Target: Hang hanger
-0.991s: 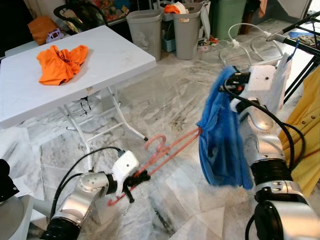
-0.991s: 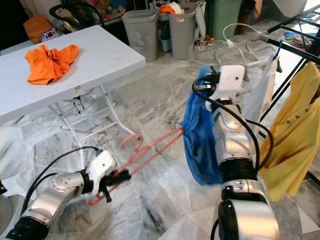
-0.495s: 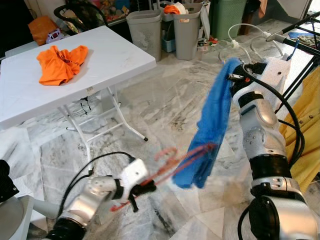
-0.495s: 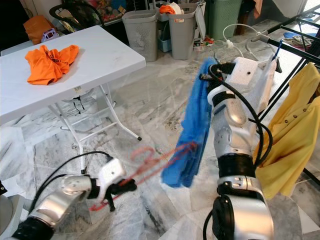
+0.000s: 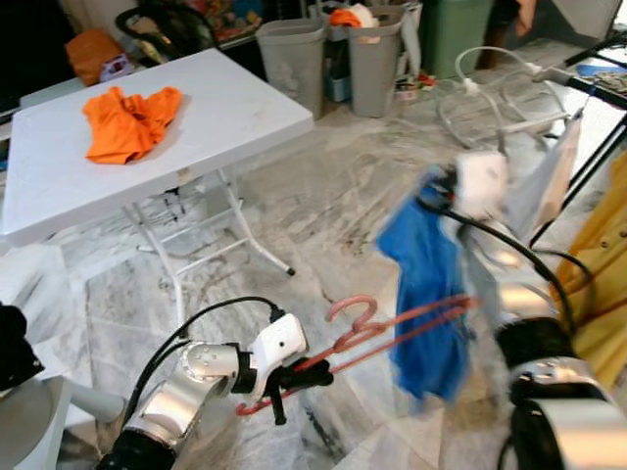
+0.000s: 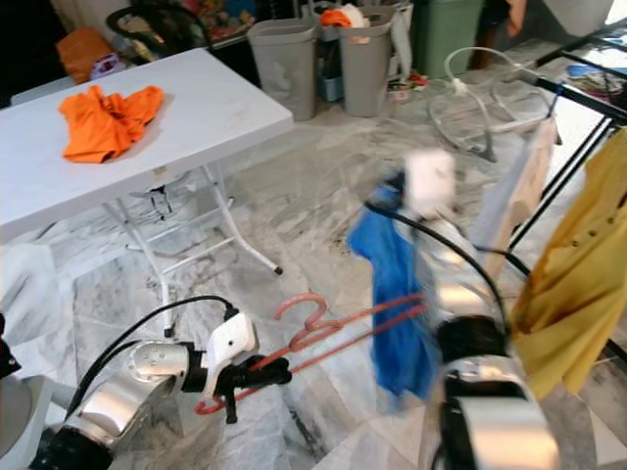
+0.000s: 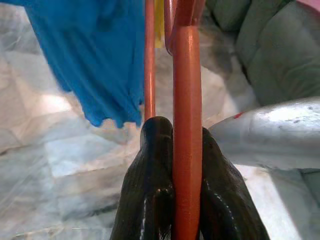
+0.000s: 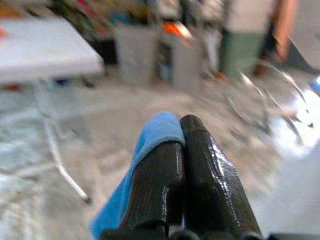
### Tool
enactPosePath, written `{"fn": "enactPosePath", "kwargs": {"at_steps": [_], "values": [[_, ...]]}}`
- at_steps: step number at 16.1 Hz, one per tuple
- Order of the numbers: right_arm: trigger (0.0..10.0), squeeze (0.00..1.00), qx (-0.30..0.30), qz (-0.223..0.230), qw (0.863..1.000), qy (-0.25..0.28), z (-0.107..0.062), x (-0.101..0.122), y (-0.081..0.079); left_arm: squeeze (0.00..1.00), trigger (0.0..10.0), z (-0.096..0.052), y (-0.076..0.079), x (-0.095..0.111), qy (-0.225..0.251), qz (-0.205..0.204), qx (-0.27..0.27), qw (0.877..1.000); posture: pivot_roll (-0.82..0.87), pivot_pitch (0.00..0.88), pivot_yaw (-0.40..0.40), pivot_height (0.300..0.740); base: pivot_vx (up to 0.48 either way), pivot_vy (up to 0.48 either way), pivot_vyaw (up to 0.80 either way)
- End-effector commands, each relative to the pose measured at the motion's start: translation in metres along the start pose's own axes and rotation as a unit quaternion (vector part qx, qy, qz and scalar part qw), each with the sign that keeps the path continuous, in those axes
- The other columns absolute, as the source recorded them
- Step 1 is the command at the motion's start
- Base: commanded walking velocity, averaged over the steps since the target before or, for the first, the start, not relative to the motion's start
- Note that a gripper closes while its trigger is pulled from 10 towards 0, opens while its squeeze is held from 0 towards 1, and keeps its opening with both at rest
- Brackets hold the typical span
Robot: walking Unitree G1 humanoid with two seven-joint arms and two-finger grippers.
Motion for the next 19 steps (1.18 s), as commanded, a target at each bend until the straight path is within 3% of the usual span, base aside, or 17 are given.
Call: {"fn": "enactPosePath", "kwargs": {"at_steps": [1,5,8,10,12,15,16,17,18,19], "values": [[0.0,0.00,-0.034,0.005,0.999,-0.018,-0.001,-0.006,0.013,0.00,0.0,-0.005,-0.001,0.005,0.010,0.006,-0.002,1.000,-0.17,0.011,0.106,0.740,0.000,0.000,0.00],[0.0,0.00,-0.059,-0.002,0.998,-0.037,-0.009,-0.023,0.031,0.00,0.0,-0.013,-0.015,0.007,0.020,0.014,0.043,0.999,-0.16,0.011,0.111,0.740,0.000,0.000,0.00],[0.0,0.00,-0.123,-0.005,0.992,0.003,-0.012,-0.013,0.054,0.00,0.0,-0.025,-0.020,0.001,0.012,0.007,0.065,0.998,-0.16,0.012,0.113,0.740,0.000,0.000,0.00],[0.0,0.00,-0.154,0.003,0.988,0.026,-0.017,-0.007,0.067,0.00,0.0,-0.035,-0.023,-0.010,0.012,-0.006,0.109,0.994,-0.16,0.014,0.113,0.740,0.000,0.000,0.00],[0.0,0.00,-0.163,0.016,0.986,0.027,-0.021,-0.009,0.069,0.00,0.0,-0.042,-0.022,-0.015,0.035,-0.021,0.147,0.988,-0.15,0.014,0.111,0.740,0.000,0.000,0.00],[0.0,0.00,-0.165,0.046,0.985,0.017,-0.027,-0.018,0.065,0.00,0.0,-0.048,-0.023,-0.015,0.084,-0.043,0.239,0.966,-0.14,0.009,0.109,0.740,0.000,0.000,0.00],[0.0,0.00,-0.153,0.061,0.986,0.020,-0.029,-0.019,0.060,0.00,0.0,-0.052,-0.028,-0.012,0.108,-0.049,0.298,0.947,-0.13,0.006,0.108,0.740,0.000,0.000,0.00],[0.0,0.00,-0.126,0.074,0.989,0.027,-0.031,-0.019,0.051,0.00,0.0,-0.058,-0.035,-0.009,0.126,-0.062,0.369,0.919,-0.13,0.006,0.109,0.740,0.000,0.000,0.00],[0.0,0.00,-0.088,0.087,0.992,0.031,-0.034,-0.018,0.038,0.00,4.2,-0.064,-0.041,-0.008,0.123,-0.069,0.426,0.894,-0.13,0.004,0.107,0.740,0.000,0.000,0.00],[0.0,0.00,-0.046,0.091,0.994,0.042,-0.039,-0.016,0.023,0.00,10.0,-0.067,-0.044,0.001,0.144,-0.071,0.464,0.871,-0.12,0.003,0.105,0.740,0.000,0.000,0.00]]}}
Point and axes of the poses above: a point about 5 cm out from each wrist's last joint towards the gripper, its own z axis pointing out of the wrist towards the gripper, its own x axis along the axis of the wrist's last joint, y = z × x, the point moved 2 cm from there along z, pointing out of the wrist towards the gripper, and after that the axes turned 2 degrees about -z, right-handed, at the moved point
